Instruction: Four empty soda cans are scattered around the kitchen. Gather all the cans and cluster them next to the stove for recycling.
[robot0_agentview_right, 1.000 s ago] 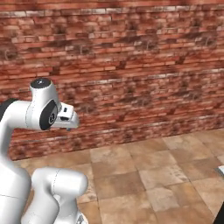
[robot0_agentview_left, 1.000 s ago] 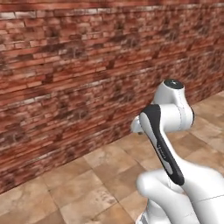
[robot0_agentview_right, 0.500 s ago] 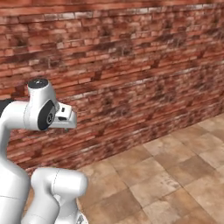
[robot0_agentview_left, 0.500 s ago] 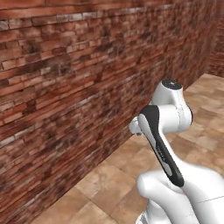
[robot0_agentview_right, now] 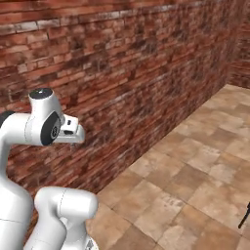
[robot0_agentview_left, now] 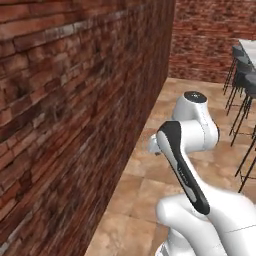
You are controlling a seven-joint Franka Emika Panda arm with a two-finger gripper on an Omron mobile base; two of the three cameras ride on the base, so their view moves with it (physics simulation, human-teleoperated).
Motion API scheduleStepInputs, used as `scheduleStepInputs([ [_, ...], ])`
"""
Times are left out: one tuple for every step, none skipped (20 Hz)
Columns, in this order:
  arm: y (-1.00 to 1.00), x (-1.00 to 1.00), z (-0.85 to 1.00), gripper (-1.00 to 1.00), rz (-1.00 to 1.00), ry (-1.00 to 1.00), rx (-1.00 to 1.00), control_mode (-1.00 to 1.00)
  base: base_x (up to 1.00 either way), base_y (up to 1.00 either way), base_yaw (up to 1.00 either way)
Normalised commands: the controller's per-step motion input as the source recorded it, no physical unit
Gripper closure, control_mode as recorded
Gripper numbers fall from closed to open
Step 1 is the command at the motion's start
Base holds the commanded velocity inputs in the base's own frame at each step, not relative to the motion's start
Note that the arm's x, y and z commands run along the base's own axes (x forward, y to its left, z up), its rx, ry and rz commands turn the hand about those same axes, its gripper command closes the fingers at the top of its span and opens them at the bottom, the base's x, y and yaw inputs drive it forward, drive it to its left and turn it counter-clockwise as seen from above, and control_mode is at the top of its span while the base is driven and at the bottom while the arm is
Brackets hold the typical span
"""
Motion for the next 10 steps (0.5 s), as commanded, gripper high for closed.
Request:
scheduleStepInputs([
  [0.00,0.00,0.00,-1.00,0.00,0.00,0.00,1.00,0.62,0.48,-0.74],
  [0.00,0.00,0.00,-1.00,0.00,0.00,0.00,1.00,0.54,0.42,-0.77],
  [0.00,0.00,0.00,-1.00,0.00,0.00,0.00,1.00,0.49,0.40,-0.78],
  [0.00,0.00,0.00,-1.00,0.00,0.00,0.00,1.00,0.45,0.36,-0.79],
  [0.00,0.00,0.00,-1.00,0.00,0.00,0.00,1.00,0.42,0.34,-0.80],
  [0.00,0.00,0.00,-1.00,0.00,0.00,0.00,1.00,0.42,0.32,-0.80],
  [0.00,0.00,0.00,-1.00,0.00,0.00,0.00,1.00,0.49,0.20,-0.77],
  [0.00,0.00,0.00,-1.00,0.00,0.00,0.00,1.00,0.51,0.09,-0.75],
  [0.00,0.00,0.00,-1.00,0.00,0.00,0.00,1.00,0.55,0.00,-0.71],
  [0.00,0.00,0.00,-1.00,0.00,0.00,0.00,1.00,0.66,0.00,-0.67],
])
